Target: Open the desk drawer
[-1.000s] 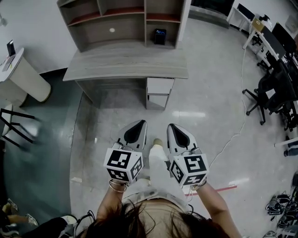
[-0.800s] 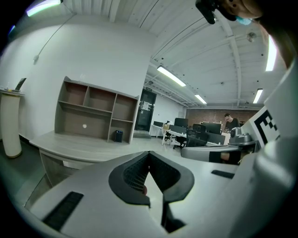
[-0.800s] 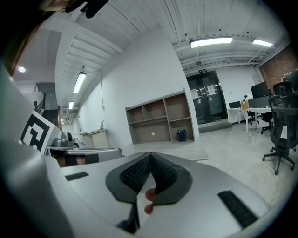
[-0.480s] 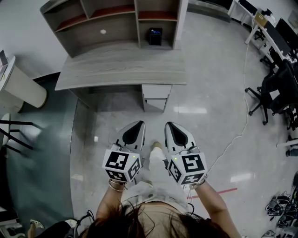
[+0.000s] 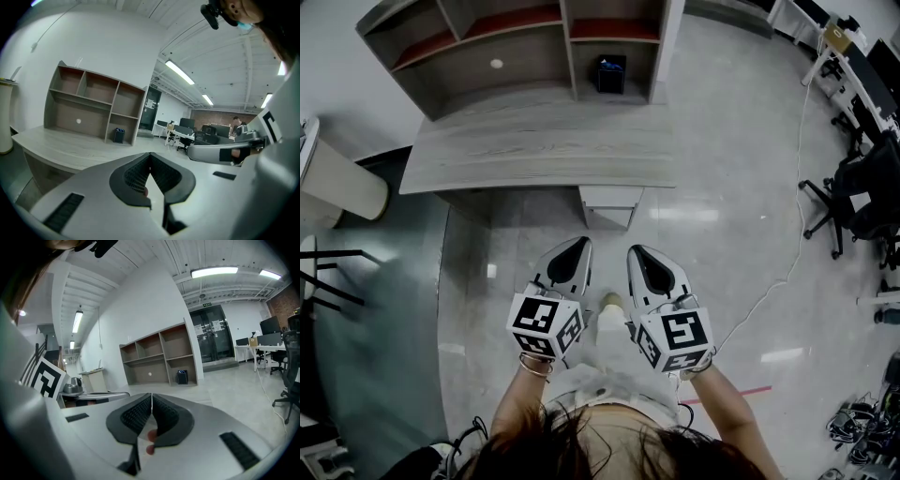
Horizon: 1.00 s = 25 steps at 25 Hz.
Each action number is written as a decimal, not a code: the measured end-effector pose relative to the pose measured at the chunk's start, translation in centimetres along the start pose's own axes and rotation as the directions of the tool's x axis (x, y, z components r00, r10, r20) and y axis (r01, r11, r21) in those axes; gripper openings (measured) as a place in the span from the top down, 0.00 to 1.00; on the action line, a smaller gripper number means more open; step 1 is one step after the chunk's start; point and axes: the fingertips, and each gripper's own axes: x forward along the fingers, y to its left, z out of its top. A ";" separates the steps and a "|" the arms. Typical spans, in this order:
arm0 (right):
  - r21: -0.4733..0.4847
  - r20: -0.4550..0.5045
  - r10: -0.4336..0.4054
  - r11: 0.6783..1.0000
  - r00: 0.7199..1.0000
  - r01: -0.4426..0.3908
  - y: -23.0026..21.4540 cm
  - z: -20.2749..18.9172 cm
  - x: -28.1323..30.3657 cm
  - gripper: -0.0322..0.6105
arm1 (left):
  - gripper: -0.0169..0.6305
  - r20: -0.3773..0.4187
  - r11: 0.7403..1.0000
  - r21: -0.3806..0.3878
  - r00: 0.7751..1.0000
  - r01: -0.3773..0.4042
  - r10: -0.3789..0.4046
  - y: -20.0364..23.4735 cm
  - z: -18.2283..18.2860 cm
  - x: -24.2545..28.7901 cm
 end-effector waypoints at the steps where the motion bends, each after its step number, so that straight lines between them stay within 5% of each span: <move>1: -0.001 -0.002 0.000 1.000 1.000 0.000 -0.4 0.1 0.6 0.92 | 0.97 -0.002 1.000 -0.003 1.000 -0.002 0.002 0.3 0.0 0.8; 25: -0.016 -0.123 0.026 0.999 0.992 -0.028 -7.1 -2.8 10.4 0.92 | 0.97 -0.007 0.991 -0.028 0.992 -0.129 0.129 6.9 -2.0 8.4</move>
